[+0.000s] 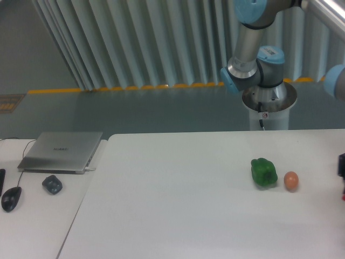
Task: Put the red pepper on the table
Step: 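Carry the held red pepper back toward the green pepper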
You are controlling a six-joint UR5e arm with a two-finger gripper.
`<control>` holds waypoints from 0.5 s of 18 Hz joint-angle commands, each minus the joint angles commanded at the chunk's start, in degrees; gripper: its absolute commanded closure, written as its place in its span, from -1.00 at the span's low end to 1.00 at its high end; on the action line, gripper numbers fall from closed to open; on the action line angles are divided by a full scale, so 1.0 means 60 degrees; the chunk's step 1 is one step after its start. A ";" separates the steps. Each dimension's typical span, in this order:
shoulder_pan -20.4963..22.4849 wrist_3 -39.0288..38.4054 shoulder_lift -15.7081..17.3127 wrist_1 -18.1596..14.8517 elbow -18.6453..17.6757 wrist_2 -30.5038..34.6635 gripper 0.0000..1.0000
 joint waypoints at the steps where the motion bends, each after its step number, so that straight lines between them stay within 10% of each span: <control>1: -0.0160 -0.0116 0.0029 0.0000 -0.0074 -0.0001 0.02; 9: -0.1640 -0.0996 -0.0058 0.0000 -0.0646 0.1170 0.02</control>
